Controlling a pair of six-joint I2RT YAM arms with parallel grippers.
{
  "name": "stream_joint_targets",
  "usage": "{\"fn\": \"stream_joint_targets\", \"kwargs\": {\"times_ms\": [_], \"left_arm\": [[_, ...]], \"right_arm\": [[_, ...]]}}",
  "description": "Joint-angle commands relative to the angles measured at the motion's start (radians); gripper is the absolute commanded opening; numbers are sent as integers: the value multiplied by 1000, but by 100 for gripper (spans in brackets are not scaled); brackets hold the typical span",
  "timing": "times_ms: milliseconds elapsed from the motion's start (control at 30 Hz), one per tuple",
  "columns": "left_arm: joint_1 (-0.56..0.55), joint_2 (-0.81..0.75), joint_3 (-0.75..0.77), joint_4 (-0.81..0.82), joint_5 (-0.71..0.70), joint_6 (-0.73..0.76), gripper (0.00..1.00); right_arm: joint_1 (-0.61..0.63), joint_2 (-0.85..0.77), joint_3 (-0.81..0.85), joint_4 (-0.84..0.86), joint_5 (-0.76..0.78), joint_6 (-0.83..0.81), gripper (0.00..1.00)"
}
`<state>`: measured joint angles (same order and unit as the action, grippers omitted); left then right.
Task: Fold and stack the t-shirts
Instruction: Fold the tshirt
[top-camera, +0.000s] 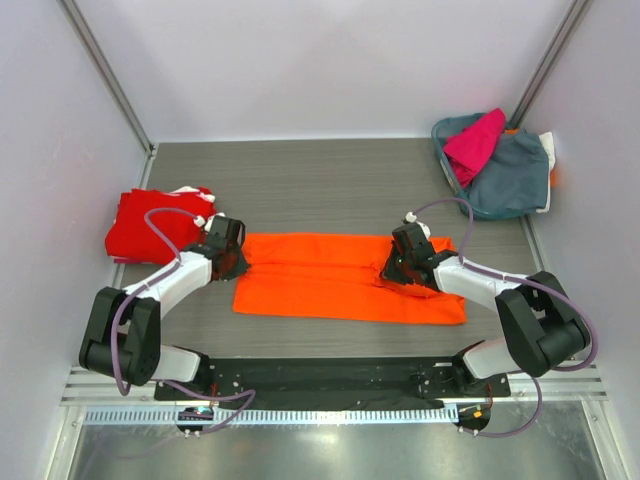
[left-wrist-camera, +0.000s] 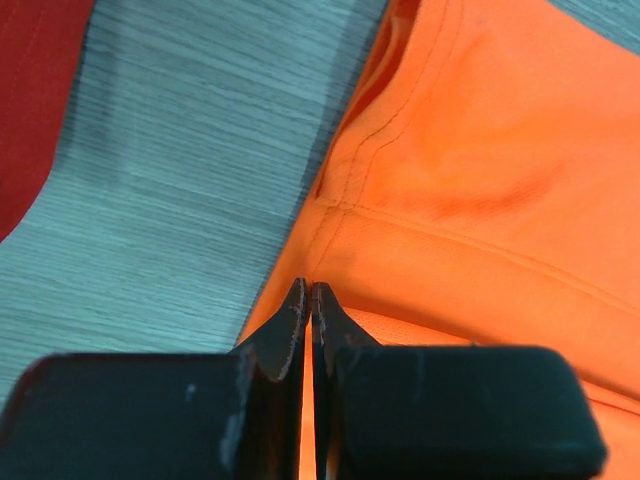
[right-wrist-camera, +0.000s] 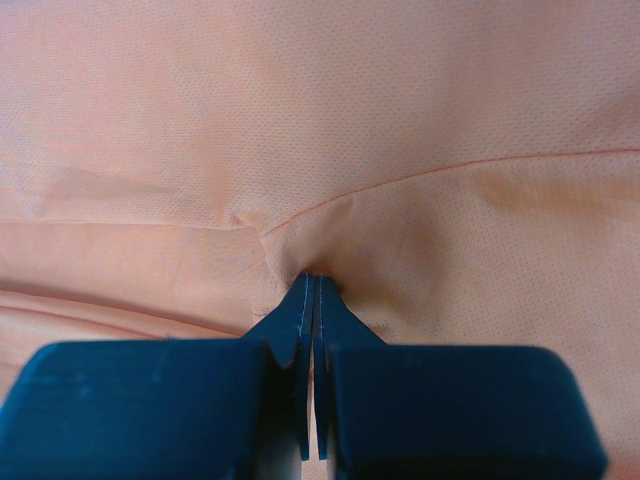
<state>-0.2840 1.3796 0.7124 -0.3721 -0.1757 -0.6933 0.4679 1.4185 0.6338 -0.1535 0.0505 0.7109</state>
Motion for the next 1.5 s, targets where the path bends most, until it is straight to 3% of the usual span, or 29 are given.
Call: {"fn": "stream_joint_targets", "kwargs": {"times_ms": [0, 133, 300, 500, 700, 833, 967, 1133, 1300, 1467], "left_arm": [[0, -33, -17, 5, -54, -8, 0], [3, 1, -24, 21, -56, -12, 2], [2, 4, -5, 15, -33, -15, 27], [2, -77, 24, -28, -36, -8, 36], [0, -87, 96, -51, -4, -2, 36], [-6, -31, 176, -51, 16, 0, 35], [-14, 67, 268, -36, 24, 12, 35], [-12, 242, 387, -16, 51, 9, 34], [-12, 363, 443, -14, 56, 5, 32], [-7, 469, 484, -39, 30, 18, 29]], "right_arm": [[2, -16, -5, 0, 38, 2, 2], [3, -35, -19, 2, 31, 4, 2], [3, -69, -6, -17, 28, -7, 12], [3, -148, 46, -93, 71, -25, 17], [-11, -208, 75, -185, 196, -10, 14], [-106, -188, 119, -212, 256, -51, 10], [-245, -86, 210, -212, 269, -94, 4], [-305, 60, 317, -212, 290, -113, 1], [-327, 180, 320, -210, 344, -74, 1], [-339, 180, 250, -222, 486, -18, 1]]}}
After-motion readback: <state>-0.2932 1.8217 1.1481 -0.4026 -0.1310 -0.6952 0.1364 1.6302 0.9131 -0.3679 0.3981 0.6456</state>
